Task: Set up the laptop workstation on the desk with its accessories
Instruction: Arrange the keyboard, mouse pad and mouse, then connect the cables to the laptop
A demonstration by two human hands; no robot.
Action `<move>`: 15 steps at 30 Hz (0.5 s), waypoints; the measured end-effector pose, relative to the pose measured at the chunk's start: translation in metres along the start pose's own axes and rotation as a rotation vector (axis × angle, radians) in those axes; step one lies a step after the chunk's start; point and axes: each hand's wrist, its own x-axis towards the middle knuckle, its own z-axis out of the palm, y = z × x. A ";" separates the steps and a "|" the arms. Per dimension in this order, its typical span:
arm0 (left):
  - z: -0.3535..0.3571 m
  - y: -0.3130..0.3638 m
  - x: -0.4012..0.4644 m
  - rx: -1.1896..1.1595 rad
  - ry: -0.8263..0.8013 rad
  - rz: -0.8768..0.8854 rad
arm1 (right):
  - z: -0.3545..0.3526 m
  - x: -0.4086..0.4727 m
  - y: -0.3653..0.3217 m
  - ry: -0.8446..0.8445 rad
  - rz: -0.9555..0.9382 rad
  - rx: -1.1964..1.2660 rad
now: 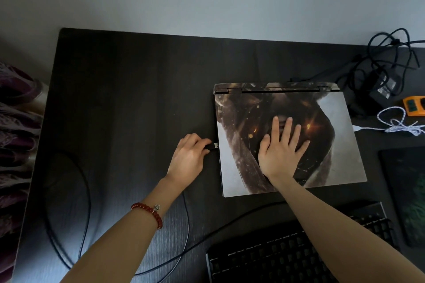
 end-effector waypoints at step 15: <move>-0.003 -0.004 0.007 -0.017 -0.038 0.083 | 0.000 0.000 0.000 -0.010 0.000 -0.004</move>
